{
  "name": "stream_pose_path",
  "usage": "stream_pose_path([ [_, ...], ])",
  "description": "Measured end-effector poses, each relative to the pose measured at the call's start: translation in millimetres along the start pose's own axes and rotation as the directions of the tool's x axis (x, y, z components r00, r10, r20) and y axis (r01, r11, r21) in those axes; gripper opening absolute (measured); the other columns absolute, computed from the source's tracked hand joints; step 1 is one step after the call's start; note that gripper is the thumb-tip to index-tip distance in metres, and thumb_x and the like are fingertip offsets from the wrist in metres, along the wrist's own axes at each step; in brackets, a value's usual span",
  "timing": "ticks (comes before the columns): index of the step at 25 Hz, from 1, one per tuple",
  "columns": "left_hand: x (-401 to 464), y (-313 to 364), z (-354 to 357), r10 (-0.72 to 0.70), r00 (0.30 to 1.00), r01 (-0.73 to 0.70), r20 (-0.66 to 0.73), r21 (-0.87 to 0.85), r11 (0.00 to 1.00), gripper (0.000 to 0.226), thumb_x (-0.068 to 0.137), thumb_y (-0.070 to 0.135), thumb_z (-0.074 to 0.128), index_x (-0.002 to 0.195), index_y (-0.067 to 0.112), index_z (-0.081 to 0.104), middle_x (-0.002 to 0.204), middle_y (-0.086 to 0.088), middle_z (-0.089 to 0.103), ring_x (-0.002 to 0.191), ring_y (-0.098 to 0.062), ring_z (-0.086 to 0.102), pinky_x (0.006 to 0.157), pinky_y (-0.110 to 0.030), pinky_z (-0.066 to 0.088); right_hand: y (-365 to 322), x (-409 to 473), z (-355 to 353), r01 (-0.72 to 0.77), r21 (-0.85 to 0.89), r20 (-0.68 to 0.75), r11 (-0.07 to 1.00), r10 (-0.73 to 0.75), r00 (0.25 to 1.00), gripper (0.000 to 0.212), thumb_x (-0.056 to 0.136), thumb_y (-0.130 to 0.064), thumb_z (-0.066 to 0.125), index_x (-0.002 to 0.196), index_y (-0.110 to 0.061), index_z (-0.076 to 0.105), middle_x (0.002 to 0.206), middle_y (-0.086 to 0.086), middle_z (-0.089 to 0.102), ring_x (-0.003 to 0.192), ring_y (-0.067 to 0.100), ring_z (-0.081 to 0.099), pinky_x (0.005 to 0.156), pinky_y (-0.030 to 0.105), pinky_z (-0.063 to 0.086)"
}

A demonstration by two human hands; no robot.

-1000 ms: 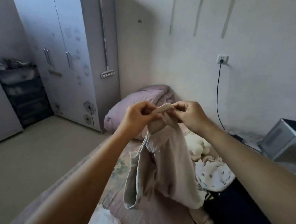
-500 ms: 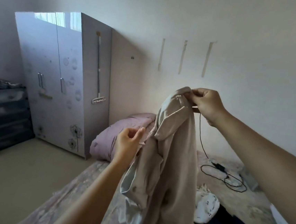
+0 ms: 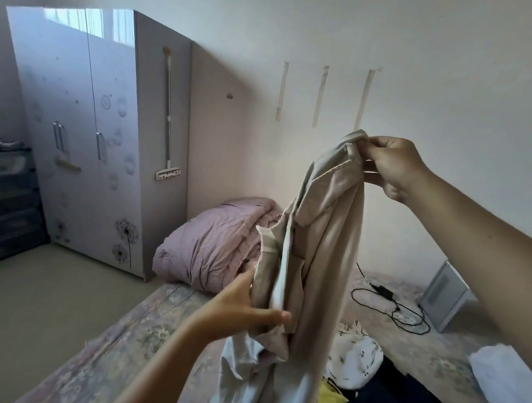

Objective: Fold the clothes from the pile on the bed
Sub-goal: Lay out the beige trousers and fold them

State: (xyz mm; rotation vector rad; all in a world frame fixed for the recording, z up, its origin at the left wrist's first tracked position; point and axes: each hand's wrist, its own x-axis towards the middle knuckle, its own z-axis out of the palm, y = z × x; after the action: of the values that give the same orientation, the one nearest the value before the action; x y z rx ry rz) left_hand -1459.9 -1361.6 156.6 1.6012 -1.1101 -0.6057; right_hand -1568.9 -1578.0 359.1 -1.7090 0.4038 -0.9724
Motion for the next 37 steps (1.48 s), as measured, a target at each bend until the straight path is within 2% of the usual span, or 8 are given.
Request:
stream_pose_path([
  [3,8.3,-7.5,-0.3,0.023,0.969,0.010,-0.244,0.134,0.991,0.020,0.083,-0.003,0.059,0.067,0.008,0.054,0.061,0.000,0.048,0.054,-0.009,0.044,0.053,-0.026,0.039,2.4,0.3,-13.0,-0.024,0.040,0.027,0.999,0.023,0.999,0.020,0.095,-0.010,0.053,0.078,-0.012,0.062,0.055,-0.006,0.065,0.050,0.009,0.063,0.052,0.025,0.054],
  [9,47.1,38.1,-65.7,0.160,0.825,-0.058,-0.542,0.201,0.978,0.014,0.088,0.011,0.063,0.084,-0.002,0.067,0.067,-0.005,0.052,0.053,-0.006,0.044,0.046,-0.019,0.037,25.5,-4.9,-61.5,-0.102,0.022,-0.004,0.995,0.102,0.995,0.023,0.097,-0.004,0.046,0.082,-0.011,0.062,0.058,-0.006,0.067,0.052,0.006,0.062,0.054,0.025,0.055],
  [18,85.8,116.2,-83.7,0.353,0.791,-0.136,-0.500,0.419,0.898,0.013,0.074,0.028,0.079,0.080,0.018,0.074,0.074,0.005,0.067,0.073,-0.007,0.059,0.073,-0.023,0.047,54.6,-24.3,-103.6,-0.278,-0.108,-0.092,0.955,0.269,0.959,0.031,0.099,-0.003,0.035,0.086,-0.017,0.059,0.076,0.005,0.059,0.061,0.019,0.056,0.058,0.029,0.049],
  [21,94.1,131.2,-89.8,0.381,0.796,-0.143,-0.470,0.467,0.873,0.009,0.076,0.025,0.077,0.082,0.020,0.073,0.076,0.005,0.066,0.079,-0.010,0.060,0.078,-0.024,0.046,55.5,-29.0,-101.8,-0.205,0.043,-0.187,0.978,0.209,0.960,0.035,0.096,0.005,0.032,0.079,-0.011,0.059,0.073,0.005,0.057,0.049,0.007,0.057,0.051,0.021,0.048],
  [25,96.7,151.3,-99.7,0.418,0.831,-0.167,-0.366,0.552,0.817,0.013,0.078,0.020,0.076,0.089,0.012,0.073,0.078,0.004,0.066,0.074,-0.004,0.058,0.073,-0.017,0.044,41.3,-30.6,-105.7,-0.116,0.058,-0.093,0.992,0.121,0.988,0.045,0.096,-0.040,0.049,0.056,-0.020,0.054,0.058,-0.002,0.047,0.055,0.009,0.045,0.060,0.023,0.038],
  [28,91.5,164.5,-107.7,0.444,0.835,-0.192,-0.326,0.584,0.789,0.024,0.073,0.019,0.080,0.094,0.010,0.073,0.087,-0.001,0.069,0.082,-0.007,0.061,0.073,-0.010,0.043,33.3,-26.0,-115.6,0.020,-0.086,-0.128,0.996,-0.031,0.991,0.020,0.093,-0.031,0.057,0.088,-0.012,0.062,0.078,0.000,0.059,0.070,0.009,0.057,0.070,0.024,0.047],
  [32,78.8,174.3,-112.0,0.460,0.848,-0.200,-0.262,0.645,0.737,0.039,0.063,0.026,0.086,0.098,0.014,0.073,0.092,0.000,0.069,0.087,-0.011,0.062,0.083,-0.022,0.047,3.9,-22.3,-118.3,0.107,-0.098,-0.276,0.989,-0.130,0.952,0.020,0.097,-0.026,0.052,0.078,-0.021,0.055,0.067,-0.004,0.050,0.042,-0.004,0.046,0.041,0.008,0.035],
  [37,62.6,179.8,-115.9,0.407,0.904,-0.203,-0.131,0.706,0.678,0.031,0.061,0.026,0.087,0.089,0.021,0.074,0.084,0.004,0.071,0.082,-0.011,0.064,0.076,-0.023,0.049,-25.5,-25.0,-114.6,0.165,-0.070,-0.281,0.984,-0.178,0.943,0.024,0.096,-0.020,0.052,0.072,-0.020,0.052,0.037,-0.019,0.048,0.031,-0.004,0.042,0.035,0.005,0.028],
])
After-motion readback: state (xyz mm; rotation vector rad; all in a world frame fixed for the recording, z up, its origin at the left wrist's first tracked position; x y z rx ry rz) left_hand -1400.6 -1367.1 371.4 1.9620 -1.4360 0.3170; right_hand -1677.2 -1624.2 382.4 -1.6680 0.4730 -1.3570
